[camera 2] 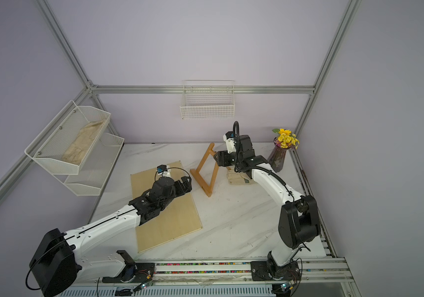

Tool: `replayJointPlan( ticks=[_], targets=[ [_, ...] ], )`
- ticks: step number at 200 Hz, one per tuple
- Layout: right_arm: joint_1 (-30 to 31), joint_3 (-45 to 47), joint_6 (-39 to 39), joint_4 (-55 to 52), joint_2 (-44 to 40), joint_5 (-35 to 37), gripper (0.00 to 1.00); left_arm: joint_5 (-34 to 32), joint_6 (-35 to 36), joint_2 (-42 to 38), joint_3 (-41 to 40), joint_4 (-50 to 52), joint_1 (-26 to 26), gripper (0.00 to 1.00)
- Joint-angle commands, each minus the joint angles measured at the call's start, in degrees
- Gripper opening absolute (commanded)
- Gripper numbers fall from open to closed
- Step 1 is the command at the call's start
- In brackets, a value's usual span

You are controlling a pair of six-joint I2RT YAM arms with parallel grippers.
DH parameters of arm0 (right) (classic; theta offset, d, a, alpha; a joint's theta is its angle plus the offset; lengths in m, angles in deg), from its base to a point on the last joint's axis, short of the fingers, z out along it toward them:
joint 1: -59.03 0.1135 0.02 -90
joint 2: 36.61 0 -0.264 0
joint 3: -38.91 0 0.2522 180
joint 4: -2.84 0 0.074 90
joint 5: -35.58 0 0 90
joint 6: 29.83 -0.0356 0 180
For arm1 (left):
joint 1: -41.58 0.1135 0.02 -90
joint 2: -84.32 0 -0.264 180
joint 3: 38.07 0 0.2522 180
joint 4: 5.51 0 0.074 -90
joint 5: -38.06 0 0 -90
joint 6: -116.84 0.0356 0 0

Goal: Assemble the easel
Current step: Place the easel at the center of the board, then adjust the drawing board at the center of the board.

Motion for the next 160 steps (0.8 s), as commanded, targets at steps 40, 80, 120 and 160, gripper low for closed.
replayJointPlan(
  ticks=[40, 80, 120, 160],
  targets=[
    [0.56, -0.37, -8.72, -4.96, -8.41, 3.20, 0.96, -3.81, 1.12, -6.19, 1.02, 10.88, 0.75, 1.00],
    [3.91, 0.92, -12.70, -9.33, -12.05, 4.51, 0.97, -6.50, -2.06, -11.62, -0.50, 19.23, 1.88, 1.00],
    [9.76, 5.38, -14.62, -10.02, -14.43, 3.78, 0.97, -7.74, -5.31, -15.14, -1.68, 25.73, 3.62, 1.00],
    [14.65, 13.11, -18.82, -6.20, -16.31, 5.04, 0.97, -6.83, -8.62, -16.13, -1.88, 32.42, 6.93, 1.00]
  ],
)
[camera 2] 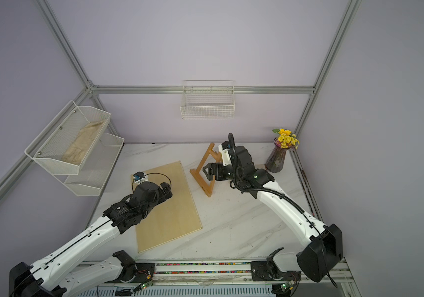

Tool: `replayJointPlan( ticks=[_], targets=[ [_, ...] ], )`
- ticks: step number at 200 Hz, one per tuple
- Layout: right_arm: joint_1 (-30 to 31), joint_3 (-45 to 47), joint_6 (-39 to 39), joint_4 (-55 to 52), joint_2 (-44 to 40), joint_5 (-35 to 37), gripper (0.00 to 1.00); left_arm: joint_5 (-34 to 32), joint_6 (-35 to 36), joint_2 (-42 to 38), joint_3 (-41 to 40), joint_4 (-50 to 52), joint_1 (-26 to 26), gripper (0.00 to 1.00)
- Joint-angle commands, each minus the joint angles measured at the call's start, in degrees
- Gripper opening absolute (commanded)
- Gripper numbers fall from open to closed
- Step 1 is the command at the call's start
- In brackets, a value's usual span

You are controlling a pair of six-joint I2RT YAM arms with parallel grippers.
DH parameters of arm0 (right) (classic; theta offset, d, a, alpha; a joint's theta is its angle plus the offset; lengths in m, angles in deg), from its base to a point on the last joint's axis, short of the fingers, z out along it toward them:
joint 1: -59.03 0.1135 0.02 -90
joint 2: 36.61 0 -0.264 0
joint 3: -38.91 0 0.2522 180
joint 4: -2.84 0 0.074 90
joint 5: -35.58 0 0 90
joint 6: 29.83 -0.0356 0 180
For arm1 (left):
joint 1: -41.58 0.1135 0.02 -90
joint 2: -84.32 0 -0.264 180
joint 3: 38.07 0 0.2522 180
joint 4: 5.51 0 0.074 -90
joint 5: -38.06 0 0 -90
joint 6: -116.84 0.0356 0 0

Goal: Assemble the easel
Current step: Adjust the drawing board at the center of the board.

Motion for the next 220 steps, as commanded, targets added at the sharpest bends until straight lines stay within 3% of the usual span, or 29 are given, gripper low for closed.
replayJointPlan(
  ticks=[1, 98, 220],
  targets=[
    [2.08, 4.04, -3.73, 1.80, -0.49, 1.10, 0.97, -0.71, -3.15, -1.48, -1.96, 5.35, 1.68, 1.00],
    [11.87, 12.93, -11.78, 14.07, 10.50, 5.30, 0.97, 5.70, -6.99, -2.39, -8.54, 7.38, 9.85, 1.00],
    [14.61, 12.81, -19.91, 20.77, 23.40, 4.12, 0.97, 9.50, -9.05, -0.21, -13.47, 6.68, 16.37, 1.00]
  ],
)
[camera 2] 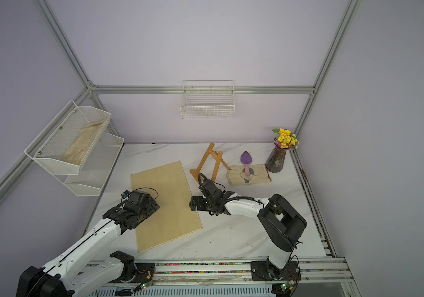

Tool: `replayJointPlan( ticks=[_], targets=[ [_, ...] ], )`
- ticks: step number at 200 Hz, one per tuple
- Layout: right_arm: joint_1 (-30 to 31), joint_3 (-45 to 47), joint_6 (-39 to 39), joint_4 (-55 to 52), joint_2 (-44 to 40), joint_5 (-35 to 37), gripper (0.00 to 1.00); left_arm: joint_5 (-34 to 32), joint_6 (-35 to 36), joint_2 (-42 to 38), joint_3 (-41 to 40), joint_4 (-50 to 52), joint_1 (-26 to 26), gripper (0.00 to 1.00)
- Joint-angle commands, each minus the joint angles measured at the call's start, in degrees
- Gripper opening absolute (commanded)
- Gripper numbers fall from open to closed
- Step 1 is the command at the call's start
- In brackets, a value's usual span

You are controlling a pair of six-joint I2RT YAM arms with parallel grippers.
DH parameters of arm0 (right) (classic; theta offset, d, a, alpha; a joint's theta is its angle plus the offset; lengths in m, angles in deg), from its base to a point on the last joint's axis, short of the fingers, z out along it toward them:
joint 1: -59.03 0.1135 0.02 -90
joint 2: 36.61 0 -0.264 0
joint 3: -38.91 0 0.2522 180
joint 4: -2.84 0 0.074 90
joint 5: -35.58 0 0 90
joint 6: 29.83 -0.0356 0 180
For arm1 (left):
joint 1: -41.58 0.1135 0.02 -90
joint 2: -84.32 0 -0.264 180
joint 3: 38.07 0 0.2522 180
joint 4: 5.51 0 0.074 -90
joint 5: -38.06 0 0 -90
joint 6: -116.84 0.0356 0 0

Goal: Assemble the easel
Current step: Adjust the drawing board at the center of the board.

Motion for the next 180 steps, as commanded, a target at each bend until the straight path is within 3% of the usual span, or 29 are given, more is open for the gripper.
replayJointPlan(
  ticks=[1, 106, 180],
  targets=[
    [0.66, -1.98, -2.44, 2.07, 1.83, -0.48, 0.97, 0.24, -1.98, -0.21, -1.75, 0.14, 1.37, 1.00],
    [1.82, -5.68, -4.58, 2.75, 11.13, -0.40, 0.97, 2.28, -2.39, 0.21, -5.62, 0.17, 10.73, 1.00],
    [3.48, -6.64, -5.14, 1.49, 13.78, -0.31, 0.97, 9.25, -2.39, 2.33, -7.74, -2.79, 11.43, 1.00]
  ],
)
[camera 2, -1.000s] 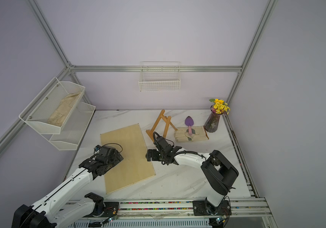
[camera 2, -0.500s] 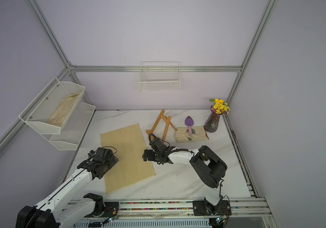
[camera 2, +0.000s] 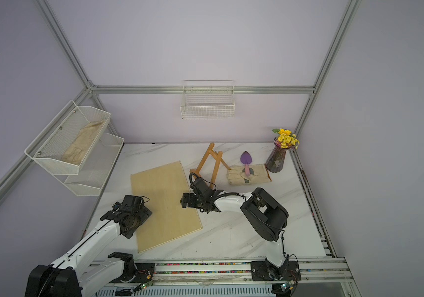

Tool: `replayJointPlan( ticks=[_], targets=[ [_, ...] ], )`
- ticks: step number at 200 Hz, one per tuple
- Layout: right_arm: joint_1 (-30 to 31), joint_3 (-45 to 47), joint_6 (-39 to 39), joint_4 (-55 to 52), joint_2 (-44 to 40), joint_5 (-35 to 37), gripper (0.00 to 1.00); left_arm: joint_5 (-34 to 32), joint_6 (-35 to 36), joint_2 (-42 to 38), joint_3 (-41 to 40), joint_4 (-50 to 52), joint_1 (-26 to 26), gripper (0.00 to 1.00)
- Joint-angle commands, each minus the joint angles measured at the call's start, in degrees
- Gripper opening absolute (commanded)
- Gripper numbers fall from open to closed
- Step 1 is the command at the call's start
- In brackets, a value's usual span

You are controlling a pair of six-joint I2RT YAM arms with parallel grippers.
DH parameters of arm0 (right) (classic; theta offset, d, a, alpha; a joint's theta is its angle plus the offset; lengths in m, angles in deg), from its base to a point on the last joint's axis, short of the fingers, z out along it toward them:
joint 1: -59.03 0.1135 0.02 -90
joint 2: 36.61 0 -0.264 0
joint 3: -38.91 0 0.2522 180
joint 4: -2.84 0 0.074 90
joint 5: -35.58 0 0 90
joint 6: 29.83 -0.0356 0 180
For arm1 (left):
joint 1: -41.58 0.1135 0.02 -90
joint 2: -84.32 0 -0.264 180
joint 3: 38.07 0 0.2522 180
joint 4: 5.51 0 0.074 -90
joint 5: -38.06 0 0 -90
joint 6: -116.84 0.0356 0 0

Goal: Assemble the easel
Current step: Adjust the drawing board at the center of the board.

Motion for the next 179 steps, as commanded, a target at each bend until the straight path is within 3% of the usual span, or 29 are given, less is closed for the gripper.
replayJointPlan(
  ticks=[1, 49, 99, 179],
  targets=[
    [1.51, 1.13, -2.30, -5.10, 3.24, -0.40, 0.97, 4.35, -0.56, 0.43, -1.89, -2.74, 0.30, 1.00],
    [2.12, 1.16, -4.44, -4.16, 3.72, -3.40, 0.97, 11.59, -0.17, -0.81, -4.02, -6.01, 0.30, 1.00],
    [2.13, 0.62, -4.91, -2.83, 3.98, -6.49, 0.97, 27.19, 1.37, -1.98, -5.98, -16.20, 0.30, 1.00],
    [2.11, 0.63, -4.22, -3.40, 4.58, -7.15, 0.97, 43.21, 1.72, -2.86, -7.04, -31.82, 0.21, 0.98]
  ],
)
